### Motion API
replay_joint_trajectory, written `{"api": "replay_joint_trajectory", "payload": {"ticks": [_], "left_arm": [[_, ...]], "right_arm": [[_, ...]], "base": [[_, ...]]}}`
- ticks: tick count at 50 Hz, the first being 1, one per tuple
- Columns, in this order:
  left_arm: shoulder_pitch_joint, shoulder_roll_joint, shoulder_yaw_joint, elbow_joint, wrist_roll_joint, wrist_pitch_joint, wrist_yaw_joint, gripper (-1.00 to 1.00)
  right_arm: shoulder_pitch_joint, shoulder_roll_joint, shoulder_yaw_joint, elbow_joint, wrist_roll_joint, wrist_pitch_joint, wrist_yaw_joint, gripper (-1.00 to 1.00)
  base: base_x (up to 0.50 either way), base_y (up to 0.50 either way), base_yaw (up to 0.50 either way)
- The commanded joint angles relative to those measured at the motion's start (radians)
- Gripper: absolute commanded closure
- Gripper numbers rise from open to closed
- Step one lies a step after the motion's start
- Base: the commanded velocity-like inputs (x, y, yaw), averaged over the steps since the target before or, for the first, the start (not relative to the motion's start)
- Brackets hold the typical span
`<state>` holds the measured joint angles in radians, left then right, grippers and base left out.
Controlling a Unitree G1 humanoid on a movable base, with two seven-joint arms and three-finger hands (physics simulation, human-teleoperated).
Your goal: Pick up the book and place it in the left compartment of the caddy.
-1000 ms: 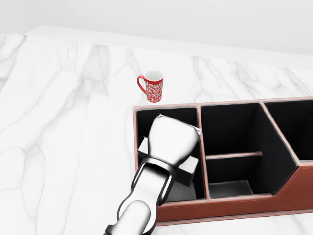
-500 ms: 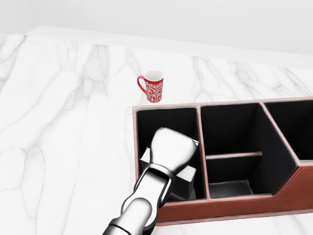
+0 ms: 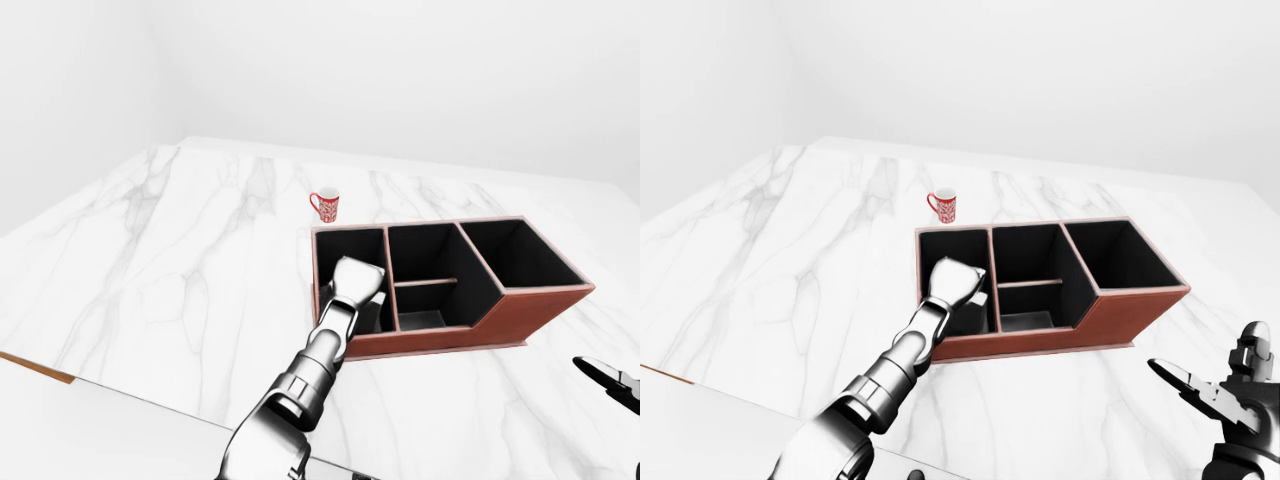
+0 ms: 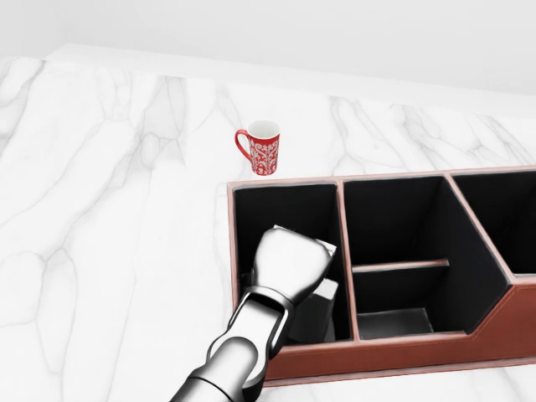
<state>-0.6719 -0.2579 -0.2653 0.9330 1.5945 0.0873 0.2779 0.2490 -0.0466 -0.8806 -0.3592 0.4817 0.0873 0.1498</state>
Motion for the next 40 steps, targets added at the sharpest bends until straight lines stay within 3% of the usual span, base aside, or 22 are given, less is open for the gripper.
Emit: {"api": "replay_joint_trajectory", "payload": {"ticks": [1, 6, 8, 9, 12, 21, 23, 26, 30, 32, 40], "left_arm": [[0.029, 0.003, -0.019, -0.069, 0.001, 0.000, 0.006, 0.14], [0.105, 0.008, -0.042, -0.244, 0.051, 0.000, -0.064, -0.13], [0.165, 0.013, -0.068, -0.406, 0.102, 0.000, -0.152, -0.46], [0.172, 0.012, -0.064, -0.420, 0.111, 0.000, -0.159, -0.46], [0.243, 0.016, -0.095, -0.638, 0.204, 0.000, -0.284, -0.80], [0.381, 0.001, -0.147, -1.139, 0.373, 0.000, -0.551, -0.95], [0.365, 0.049, -0.202, -1.247, 0.377, 0.000, -0.644, -1.00], [0.348, 0.078, -0.231, -1.317, 0.378, 0.000, -0.711, -1.00], [0.341, 0.089, -0.241, -1.338, 0.378, 0.000, -0.728, -1.00], [0.320, 0.123, -0.262, -1.420, 0.378, 0.000, -0.796, -1.00], [0.322, 0.113, -0.242, -1.460, 0.378, 0.000, -0.813, -1.00]], "right_arm": [[0.003, 0.003, -0.003, -0.012, -0.001, 0.000, 0.000, -1.00], [-0.002, 0.002, 0.000, 0.003, -0.008, 0.000, 0.002, -1.00], [0.001, 0.002, -0.001, -0.003, -0.005, 0.000, 0.000, -1.00], [0.001, 0.002, -0.001, -0.003, -0.005, 0.000, 0.000, -1.00], [-0.001, 0.002, 0.001, 0.002, -0.009, 0.000, 0.001, -1.00], [-0.001, 0.001, 0.002, 0.006, -0.009, 0.000, 0.000, -1.00], [-0.002, 0.001, 0.005, 0.014, -0.011, 0.000, 0.001, -1.00], [-0.001, 0.000, 0.006, 0.012, -0.011, 0.000, -0.002, -1.00], [-0.001, 0.001, 0.006, 0.011, -0.011, 0.000, -0.002, -1.00], [-0.002, 0.000, 0.007, 0.010, -0.011, 0.000, -0.005, -1.00], [0.000, 0.001, 0.006, 0.005, -0.009, 0.000, -0.007, -1.00]], "base": [[0.00, 0.00, 0.00], [0.00, 0.00, 0.00], [0.00, 0.00, 0.00], [0.00, 0.00, 0.00], [0.00, 0.00, 0.00], [0.00, 0.00, 0.00], [0.00, 0.00, 0.00], [0.00, 0.00, 0.00], [0.00, 0.00, 0.00], [0.00, 0.00, 0.00], [0.00, 0.00, 0.00]]}}
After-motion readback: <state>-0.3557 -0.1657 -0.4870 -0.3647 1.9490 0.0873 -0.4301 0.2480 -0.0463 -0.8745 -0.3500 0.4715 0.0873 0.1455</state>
